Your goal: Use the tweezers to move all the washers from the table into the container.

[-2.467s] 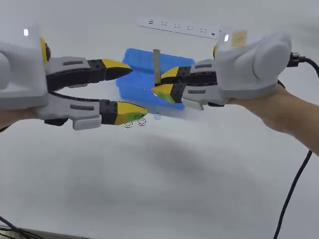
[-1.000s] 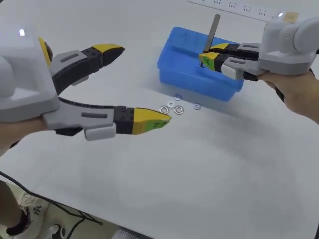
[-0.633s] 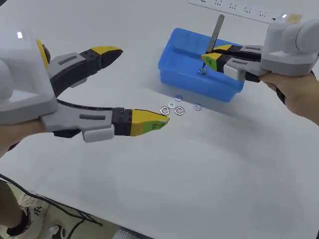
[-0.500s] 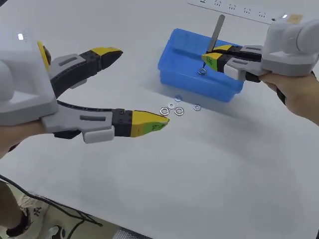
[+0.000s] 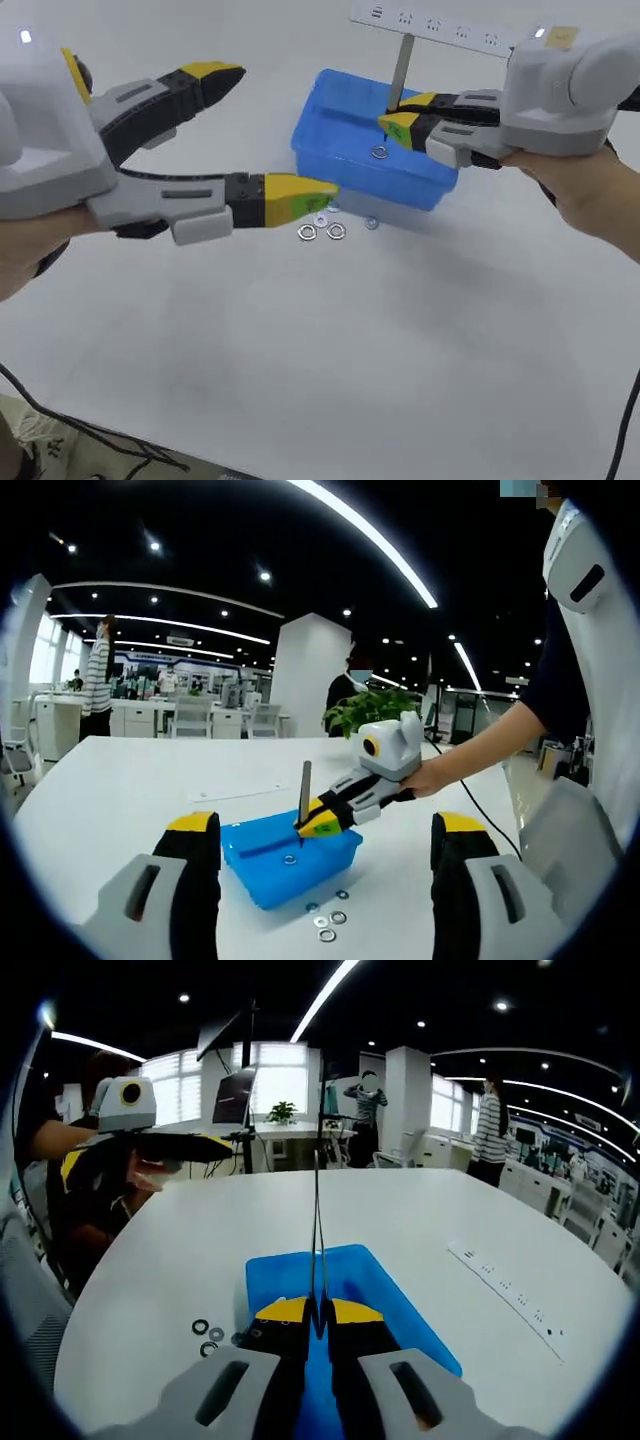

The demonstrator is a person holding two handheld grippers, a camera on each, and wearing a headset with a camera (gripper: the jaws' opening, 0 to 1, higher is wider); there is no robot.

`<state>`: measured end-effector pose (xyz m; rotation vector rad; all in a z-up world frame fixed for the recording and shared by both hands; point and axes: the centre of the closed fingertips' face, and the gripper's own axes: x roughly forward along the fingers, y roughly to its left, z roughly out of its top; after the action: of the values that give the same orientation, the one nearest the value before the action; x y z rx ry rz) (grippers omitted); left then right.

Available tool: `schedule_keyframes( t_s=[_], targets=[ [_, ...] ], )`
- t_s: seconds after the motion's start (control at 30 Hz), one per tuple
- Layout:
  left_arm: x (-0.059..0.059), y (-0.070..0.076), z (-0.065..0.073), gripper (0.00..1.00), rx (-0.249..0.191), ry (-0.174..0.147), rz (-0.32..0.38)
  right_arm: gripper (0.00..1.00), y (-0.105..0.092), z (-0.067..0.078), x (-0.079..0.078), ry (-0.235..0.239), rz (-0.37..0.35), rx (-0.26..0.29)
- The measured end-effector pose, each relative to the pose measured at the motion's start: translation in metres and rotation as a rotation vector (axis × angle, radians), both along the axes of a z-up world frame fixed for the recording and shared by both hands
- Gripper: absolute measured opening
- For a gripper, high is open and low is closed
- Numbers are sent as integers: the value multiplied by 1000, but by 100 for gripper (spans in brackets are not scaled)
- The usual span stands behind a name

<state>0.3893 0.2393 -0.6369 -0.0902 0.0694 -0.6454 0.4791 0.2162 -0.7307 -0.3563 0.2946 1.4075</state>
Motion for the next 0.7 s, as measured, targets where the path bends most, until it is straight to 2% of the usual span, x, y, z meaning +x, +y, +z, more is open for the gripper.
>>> schedule_keyframes(
  t_s=[0.13, 0.17, 0.2, 0.23, 0.33, 0.43, 0.5, 0.6, 0.7],
  targets=[
    [19, -4, 11, 79, -2, -29, -39, 8, 2, 7, -11, -24, 30, -2],
    [21, -6, 13, 74, -21, -28, -53, 8, 2, 9, -13, -30, 34, -1],
    [22, -12, 17, 69, -69, -25, -82, 8, 2, 12, -16, -38, 42, 0],
    [24, -13, 17, 66, -72, -26, -91, 8, 2, 15, -17, -44, 48, 0],
    [30, -19, 15, 60, -43, -24, -105, 8, 1, 21, -23, -66, 72, -4],
    [33, -31, 10, 52, 16, -18, -165, 8, -1, 25, -30, -97, 103, -20],
    [35, -36, 9, 49, 54, -26, -186, 8, -1, 27, -34, -108, 120, -26],
    [36, -42, 11, 43, 57, -25, -210, 8, -1, 28, -39, -108, 136, -24],
    [34, -46, 14, 33, 57, -24, -255, 8, 0, 28, -44, -108, 151, -25]
  ],
)
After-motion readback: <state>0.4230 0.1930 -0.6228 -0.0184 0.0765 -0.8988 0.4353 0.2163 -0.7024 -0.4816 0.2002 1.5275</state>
